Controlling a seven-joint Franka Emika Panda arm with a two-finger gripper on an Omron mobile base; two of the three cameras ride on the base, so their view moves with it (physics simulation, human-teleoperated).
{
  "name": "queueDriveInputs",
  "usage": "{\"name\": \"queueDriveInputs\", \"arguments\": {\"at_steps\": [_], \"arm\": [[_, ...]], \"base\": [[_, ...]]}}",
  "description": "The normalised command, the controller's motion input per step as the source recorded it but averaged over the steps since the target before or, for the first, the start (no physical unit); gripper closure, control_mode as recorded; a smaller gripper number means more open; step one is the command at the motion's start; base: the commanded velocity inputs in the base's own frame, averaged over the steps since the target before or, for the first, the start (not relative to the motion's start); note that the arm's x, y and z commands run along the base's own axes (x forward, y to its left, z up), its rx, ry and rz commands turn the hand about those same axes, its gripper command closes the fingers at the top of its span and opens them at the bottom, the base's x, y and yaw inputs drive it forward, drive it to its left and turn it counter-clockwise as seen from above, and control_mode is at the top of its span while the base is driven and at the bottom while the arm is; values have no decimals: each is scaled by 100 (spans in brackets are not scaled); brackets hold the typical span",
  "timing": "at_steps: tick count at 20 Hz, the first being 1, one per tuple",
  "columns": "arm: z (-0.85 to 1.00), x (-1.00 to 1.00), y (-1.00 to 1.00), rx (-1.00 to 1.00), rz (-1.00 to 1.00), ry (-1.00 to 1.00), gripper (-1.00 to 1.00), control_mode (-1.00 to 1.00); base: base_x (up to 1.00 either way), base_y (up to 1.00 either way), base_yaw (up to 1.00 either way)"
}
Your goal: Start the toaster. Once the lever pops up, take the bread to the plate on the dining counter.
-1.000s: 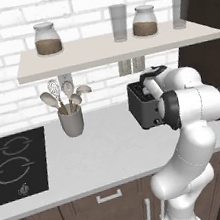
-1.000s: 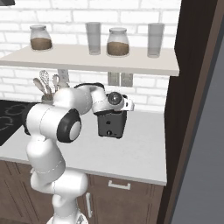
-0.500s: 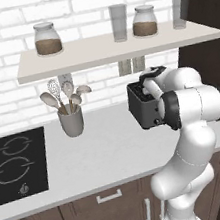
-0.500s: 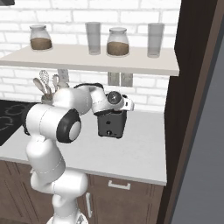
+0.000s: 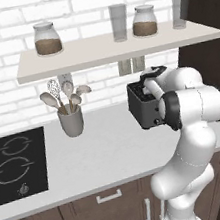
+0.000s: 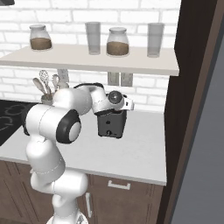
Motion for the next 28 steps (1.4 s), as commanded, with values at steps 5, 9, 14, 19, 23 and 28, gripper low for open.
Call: {"name": "queueDriveInputs", "arguments": {"at_steps": [5, 9, 14, 19, 23, 28], "arm": [[96, 0, 0, 0, 0, -2, 100, -100], [96, 0, 1, 0, 0, 0, 100, -100], [96, 0, 11, 0, 0, -2, 100, -100], [93, -6, 12, -7, 0, -3, 100, -100], [81, -16, 15, -13, -1, -4, 100, -100], [71, -18, 7, -11, -5, -1, 100, -100]], "base": [[0, 0, 0], [0, 0, 0], [0, 0, 0], [0, 0, 0], [0, 0, 0], [0, 0, 0]]}}
